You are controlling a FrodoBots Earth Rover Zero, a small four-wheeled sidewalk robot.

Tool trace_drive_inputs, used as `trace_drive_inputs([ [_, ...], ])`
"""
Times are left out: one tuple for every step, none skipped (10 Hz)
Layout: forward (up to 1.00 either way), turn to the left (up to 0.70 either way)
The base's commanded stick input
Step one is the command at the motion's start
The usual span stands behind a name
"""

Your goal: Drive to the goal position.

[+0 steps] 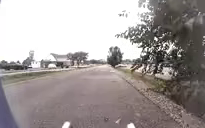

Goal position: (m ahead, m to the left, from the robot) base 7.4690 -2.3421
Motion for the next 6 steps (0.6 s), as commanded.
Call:
trace_drive_inputs([
  [0.45,0.00],
  [0.45,0.00],
  [0.45,0.00],
  [0.45,0.00],
  [0.45,0.00],
  [0.45,0.00],
])
